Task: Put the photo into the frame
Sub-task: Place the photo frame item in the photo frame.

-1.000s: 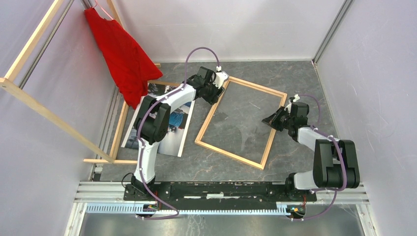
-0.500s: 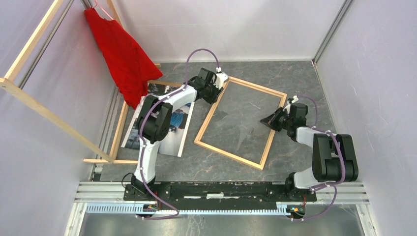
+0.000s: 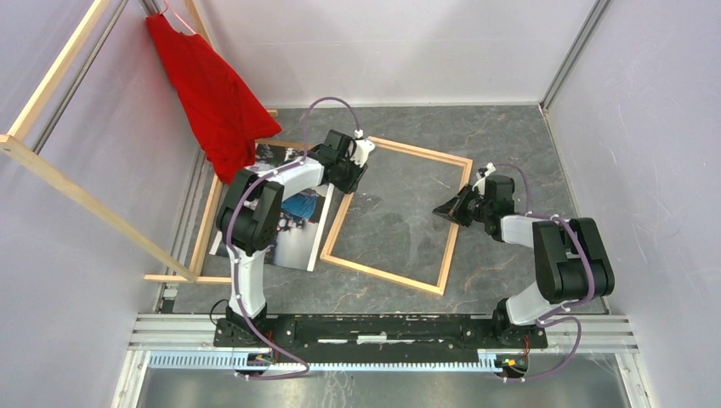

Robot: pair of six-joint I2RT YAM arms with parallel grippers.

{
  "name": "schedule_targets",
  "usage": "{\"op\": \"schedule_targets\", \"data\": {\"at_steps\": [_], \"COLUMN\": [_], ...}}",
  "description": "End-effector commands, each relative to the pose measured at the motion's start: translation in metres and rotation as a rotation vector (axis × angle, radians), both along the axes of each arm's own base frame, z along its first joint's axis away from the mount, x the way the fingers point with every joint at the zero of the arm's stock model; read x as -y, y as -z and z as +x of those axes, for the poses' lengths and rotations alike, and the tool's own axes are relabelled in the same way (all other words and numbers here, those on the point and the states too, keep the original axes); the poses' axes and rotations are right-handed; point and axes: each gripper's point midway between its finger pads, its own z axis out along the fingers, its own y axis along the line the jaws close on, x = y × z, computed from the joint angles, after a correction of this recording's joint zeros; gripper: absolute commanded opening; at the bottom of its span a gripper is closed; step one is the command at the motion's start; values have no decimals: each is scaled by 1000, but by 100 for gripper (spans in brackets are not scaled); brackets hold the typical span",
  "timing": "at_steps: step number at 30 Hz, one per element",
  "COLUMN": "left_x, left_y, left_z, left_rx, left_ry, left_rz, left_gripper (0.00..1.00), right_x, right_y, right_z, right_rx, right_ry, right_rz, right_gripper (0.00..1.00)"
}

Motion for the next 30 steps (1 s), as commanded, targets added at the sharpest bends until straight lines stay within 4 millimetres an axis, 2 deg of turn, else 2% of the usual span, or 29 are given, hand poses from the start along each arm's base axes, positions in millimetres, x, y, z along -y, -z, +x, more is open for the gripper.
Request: {"op": "schedule_targets", "data": {"at_steps": [1, 4, 7, 10, 12, 15, 17, 21, 25, 26, 28, 30], "left_x": [-10, -10, -13, -28, -44, -70, -88, -108, -123, -127, -136, -143], "left_y": [-20, -48, -94, -128, -141, -140, -136, -133, -139, -140, -144, -147], "left_z": [-11, -2, 13, 32, 43, 56, 61, 64, 65, 65, 68, 68], "left_rx": [-23, 2, 31, 88, 133, 198, 237, 261, 291, 298, 315, 322], "left_ry": [-23, -26, -25, -55, -88, -153, -198, -248, -283, -289, -313, -329], "left_rz": [-47, -102, -181, -232, -230, -166, -120, -100, -87, -81, -63, -54], "left_gripper": [40, 42, 48, 53, 55, 54, 54, 54, 54, 54, 54, 54], "right_x": [-9, -12, -16, -19, -23, -32, -47, -71, -83, -85, -86, -85], "right_y": [-31, -54, -89, -116, -130, -150, -167, -209, -253, -260, -260, -245], "right_z": [20, 29, 40, 44, 43, 40, 37, 33, 26, 24, 23, 23], "right_rx": [97, 151, 229, 284, 309, 342, 368, 442, 542, 557, 560, 533], "right_ry": [-42, -48, -58, -65, -71, -82, -115, -185, -237, -247, -256, -246], "right_rz": [22, 41, 70, 95, 116, 164, 207, 277, 363, 381, 386, 375], "right_gripper": [0, 0, 0, 0, 0, 0, 0, 0, 0, 0, 0, 0]}}
